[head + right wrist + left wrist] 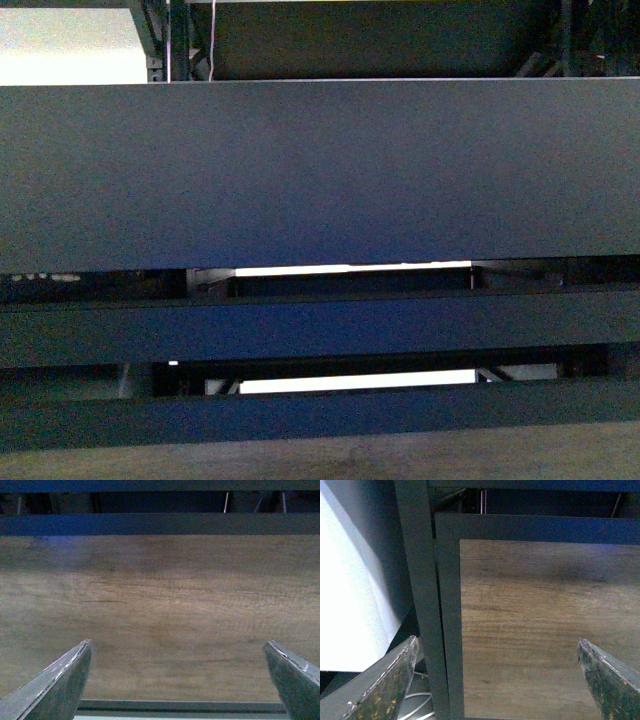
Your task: Pick lemon from shelf
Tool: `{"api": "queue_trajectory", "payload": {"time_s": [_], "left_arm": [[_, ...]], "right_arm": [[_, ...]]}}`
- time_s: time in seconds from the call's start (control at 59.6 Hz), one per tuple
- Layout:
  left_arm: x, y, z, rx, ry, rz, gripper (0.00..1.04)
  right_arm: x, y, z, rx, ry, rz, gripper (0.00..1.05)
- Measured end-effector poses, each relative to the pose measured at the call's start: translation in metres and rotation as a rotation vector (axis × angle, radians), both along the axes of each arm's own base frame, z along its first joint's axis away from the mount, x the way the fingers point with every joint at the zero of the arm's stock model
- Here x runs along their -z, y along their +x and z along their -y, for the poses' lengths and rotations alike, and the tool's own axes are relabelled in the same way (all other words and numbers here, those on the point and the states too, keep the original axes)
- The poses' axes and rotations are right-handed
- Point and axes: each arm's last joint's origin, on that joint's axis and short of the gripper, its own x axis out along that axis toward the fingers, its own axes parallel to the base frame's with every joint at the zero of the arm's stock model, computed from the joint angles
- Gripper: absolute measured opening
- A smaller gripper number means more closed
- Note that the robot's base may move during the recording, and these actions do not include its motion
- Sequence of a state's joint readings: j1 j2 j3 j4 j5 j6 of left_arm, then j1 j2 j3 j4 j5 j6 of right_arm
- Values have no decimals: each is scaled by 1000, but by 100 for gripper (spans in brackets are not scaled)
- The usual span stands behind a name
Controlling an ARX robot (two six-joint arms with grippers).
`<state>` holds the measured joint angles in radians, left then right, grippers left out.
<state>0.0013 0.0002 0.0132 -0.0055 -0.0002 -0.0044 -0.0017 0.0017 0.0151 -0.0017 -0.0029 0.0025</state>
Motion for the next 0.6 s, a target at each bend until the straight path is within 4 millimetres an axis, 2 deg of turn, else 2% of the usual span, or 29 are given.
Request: {"api": "queue_trajectory", "payload": {"time_s": [0.604], "left_arm": [[0, 0, 0, 0, 0, 0, 97]], "right_arm": [[0, 0, 0, 0, 0, -2, 102]]}}
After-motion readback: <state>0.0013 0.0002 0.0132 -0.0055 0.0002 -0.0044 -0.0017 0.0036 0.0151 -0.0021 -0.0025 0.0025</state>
